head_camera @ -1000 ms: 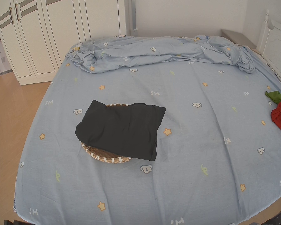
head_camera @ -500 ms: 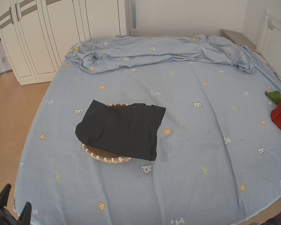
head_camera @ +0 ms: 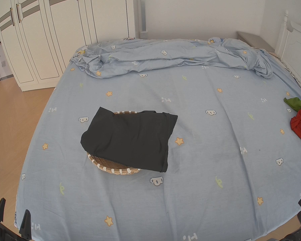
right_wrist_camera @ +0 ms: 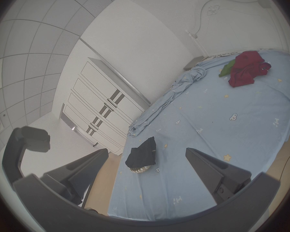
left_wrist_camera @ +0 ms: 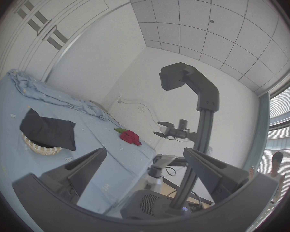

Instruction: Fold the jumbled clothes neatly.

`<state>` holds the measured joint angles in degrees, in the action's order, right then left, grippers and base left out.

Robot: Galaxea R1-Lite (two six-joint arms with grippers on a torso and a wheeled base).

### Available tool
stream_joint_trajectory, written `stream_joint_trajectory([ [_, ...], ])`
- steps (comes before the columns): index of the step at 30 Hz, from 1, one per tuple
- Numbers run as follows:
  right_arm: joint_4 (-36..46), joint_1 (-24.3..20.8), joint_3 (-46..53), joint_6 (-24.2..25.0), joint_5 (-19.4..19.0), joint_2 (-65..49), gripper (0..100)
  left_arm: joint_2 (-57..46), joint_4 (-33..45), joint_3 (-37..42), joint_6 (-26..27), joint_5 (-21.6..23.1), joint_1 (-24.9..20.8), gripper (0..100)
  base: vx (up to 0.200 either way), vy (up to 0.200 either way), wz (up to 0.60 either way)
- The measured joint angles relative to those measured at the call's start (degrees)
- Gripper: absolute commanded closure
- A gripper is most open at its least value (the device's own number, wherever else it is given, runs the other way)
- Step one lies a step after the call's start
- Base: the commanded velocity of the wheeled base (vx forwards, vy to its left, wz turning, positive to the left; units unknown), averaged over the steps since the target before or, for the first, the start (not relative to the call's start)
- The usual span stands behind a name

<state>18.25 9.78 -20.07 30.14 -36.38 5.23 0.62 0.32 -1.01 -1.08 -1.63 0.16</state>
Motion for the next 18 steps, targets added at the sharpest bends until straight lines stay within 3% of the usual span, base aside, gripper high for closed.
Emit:
stream_joint_trajectory([
  [5,-7.14,0.26,7.12,-8.48,4.17,-0.02,0,0.01,0.09,0.05,0.22,0.27,0.02,0,0.000,0.000,0.00],
  [9,-14.48,0.39,12.68,-15.52,11.23,-0.02,0,0.01,0.12,0.05,0.27,0.33,-0.02,0,0.000,0.000,0.00],
  [14,-17.38,0.39,16.49,-24.55,18.70,-0.02,0,0.04,0.15,0.00,0.29,0.33,-0.02,0,0.000,0.000,0.00],
  [18,-17.90,-2.40,17.75,-27.71,27.29,0.24,0,0.06,0.17,-0.02,0.30,0.33,-0.02,0,0.000,0.000,0.00],
])
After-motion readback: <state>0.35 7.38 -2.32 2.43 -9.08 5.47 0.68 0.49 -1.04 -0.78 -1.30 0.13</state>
